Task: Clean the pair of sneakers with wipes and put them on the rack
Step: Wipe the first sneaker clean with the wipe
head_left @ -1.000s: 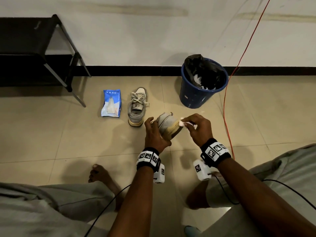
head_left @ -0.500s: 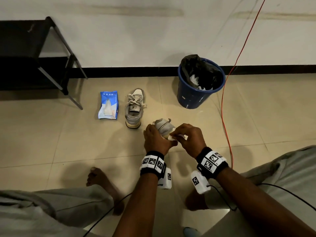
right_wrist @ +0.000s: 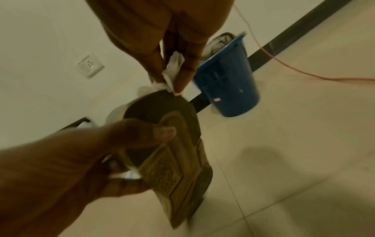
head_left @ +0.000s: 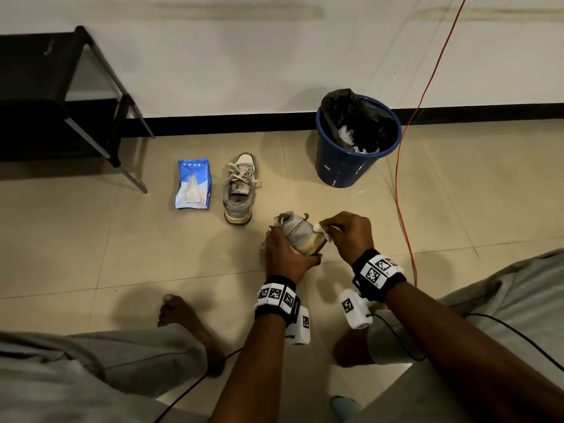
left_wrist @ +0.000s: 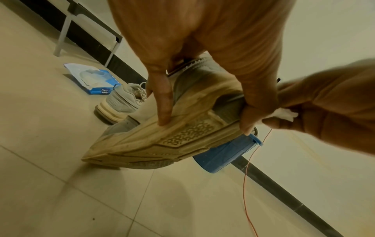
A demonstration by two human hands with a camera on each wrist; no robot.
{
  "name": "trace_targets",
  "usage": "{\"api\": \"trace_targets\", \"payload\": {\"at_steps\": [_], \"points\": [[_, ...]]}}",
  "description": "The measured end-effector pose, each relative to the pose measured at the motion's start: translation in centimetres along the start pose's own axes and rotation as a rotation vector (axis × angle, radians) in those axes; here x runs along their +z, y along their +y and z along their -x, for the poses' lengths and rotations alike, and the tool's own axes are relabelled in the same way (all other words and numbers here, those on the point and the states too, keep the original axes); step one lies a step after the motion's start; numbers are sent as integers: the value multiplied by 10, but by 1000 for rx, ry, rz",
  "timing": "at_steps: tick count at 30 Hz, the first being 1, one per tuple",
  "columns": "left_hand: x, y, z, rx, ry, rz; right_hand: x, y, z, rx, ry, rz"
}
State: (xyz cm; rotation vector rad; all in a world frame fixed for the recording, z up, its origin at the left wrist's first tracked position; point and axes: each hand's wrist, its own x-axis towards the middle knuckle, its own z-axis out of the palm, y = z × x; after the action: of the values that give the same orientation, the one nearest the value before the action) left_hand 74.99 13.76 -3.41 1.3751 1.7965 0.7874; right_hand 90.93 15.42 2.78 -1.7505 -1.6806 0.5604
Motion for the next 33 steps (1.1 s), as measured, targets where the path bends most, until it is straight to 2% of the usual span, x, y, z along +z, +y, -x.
{"api": "trace_targets", "payload": {"at_steps": [4, 6, 8, 10, 13, 16, 18, 20, 23, 25, 28, 33], "points": [[-4, -2, -2, -31, 7, 42, 5, -15, 19, -102, -67, -36], [-4, -1, 0, -10, 2, 26, 1, -8, 6, 6, -46, -28], [0, 0, 6, 18, -1, 21, -1, 1, -4, 141, -103, 43], [4, -1, 11, 30, -5, 32, 1, 3, -4, 190, -129, 82], [5, -5, 10, 19, -22, 75, 2, -12, 2, 234, -81, 0], [5, -1, 11, 25, -13, 110, 8, -30, 19, 68, -155, 25], [9, 4, 12, 27, -25, 115, 11, -28, 25, 9, -127, 36], [11, 10, 12, 2, -41, 99, 12, -13, 15, 24, -36, -5], [12, 12, 12, -19, -96, 29, 10, -2, 5, 195, 73, -101], [12, 13, 13, -5, -121, 24, 13, -7, 16, 147, 46, -102], [14, 13, 12, 36, -62, 64, 16, -18, 29, -9, -74, -103], [12, 21, 4, 4, -9, 44, 25, -18, 12, -2, 54, -52]]}}
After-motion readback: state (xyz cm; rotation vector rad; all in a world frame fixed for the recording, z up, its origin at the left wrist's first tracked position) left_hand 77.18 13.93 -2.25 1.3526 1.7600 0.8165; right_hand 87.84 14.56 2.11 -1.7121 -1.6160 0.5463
